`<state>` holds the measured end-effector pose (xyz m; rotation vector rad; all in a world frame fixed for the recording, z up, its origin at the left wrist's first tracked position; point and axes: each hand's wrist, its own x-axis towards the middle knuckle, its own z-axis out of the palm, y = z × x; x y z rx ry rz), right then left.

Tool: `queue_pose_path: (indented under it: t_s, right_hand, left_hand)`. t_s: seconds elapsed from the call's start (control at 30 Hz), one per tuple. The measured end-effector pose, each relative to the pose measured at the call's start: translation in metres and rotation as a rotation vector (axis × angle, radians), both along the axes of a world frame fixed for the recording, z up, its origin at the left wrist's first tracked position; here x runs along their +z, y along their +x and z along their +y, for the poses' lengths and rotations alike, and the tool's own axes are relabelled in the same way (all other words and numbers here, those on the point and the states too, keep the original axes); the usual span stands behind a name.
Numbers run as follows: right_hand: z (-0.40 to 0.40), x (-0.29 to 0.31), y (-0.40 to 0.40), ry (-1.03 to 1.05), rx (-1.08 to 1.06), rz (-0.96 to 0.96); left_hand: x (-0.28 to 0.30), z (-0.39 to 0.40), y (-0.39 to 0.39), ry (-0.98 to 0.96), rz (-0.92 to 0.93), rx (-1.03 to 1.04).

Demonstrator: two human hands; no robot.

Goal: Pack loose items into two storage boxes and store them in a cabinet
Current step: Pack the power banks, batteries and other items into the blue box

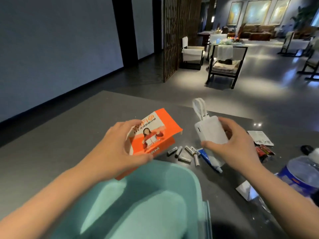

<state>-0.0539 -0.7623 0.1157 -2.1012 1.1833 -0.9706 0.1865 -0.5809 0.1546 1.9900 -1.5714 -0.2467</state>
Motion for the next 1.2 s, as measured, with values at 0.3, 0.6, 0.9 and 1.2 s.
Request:
queue_pose_path:
  t_s: [0.3, 0.6, 0.9, 1.2]
  right_hand:
    - [0.070, 0.027, 0.014, 0.050, 0.154, -0.260]
    - [0.101, 0.008, 0.054, 0.114, 0.311, -0.212]
    - [0.121, -0.009, 0.082, 0.023, 0.481, 0.279]
    - [0.137, -0.039, 0.144, -0.120, 0.640, 0.842]
  left_hand:
    - [-0.035, 0.071, 0.001, 0.316, -0.085, -0.128]
    - [-0.095, 0.054, 0.025, 0.465, -0.444, -0.154]
    - [-0.091, 0.129, 0.035, -0.033, -0.292, 0.375]
    - [-0.097, 0.135, 0.016, -0.025, 0.052, 0.534]
